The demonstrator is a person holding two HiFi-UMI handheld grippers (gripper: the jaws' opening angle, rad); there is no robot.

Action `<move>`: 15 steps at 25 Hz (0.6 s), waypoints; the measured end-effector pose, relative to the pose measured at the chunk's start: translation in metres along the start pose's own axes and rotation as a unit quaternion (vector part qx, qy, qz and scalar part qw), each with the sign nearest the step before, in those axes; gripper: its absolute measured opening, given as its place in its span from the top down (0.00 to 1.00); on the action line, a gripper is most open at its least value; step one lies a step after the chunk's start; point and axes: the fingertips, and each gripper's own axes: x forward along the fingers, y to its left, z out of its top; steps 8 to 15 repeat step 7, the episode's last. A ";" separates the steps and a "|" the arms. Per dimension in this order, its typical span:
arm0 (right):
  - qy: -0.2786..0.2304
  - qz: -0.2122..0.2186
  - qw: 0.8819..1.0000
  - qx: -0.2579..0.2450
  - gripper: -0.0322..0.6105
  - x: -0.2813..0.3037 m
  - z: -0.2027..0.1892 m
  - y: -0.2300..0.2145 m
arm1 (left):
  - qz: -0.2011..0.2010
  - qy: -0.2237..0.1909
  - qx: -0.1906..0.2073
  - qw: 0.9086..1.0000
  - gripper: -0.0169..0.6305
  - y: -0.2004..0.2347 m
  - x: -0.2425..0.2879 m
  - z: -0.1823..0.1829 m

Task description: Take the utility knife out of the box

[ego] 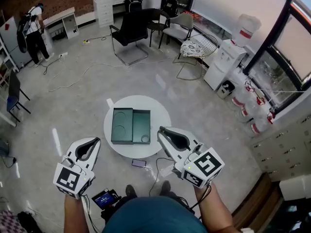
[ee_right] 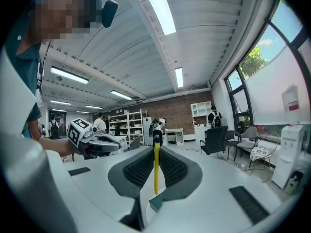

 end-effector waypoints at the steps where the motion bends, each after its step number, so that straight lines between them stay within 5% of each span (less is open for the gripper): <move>1: -0.001 -0.002 1.000 0.000 0.85 -0.002 -0.001 -0.001 | -0.001 0.001 0.001 1.000 0.94 -0.001 0.001 0.000; 15: -0.004 -0.007 1.000 -0.002 0.85 -0.015 -0.013 0.003 | 0.002 0.014 0.000 1.000 0.94 -0.017 0.000 -0.007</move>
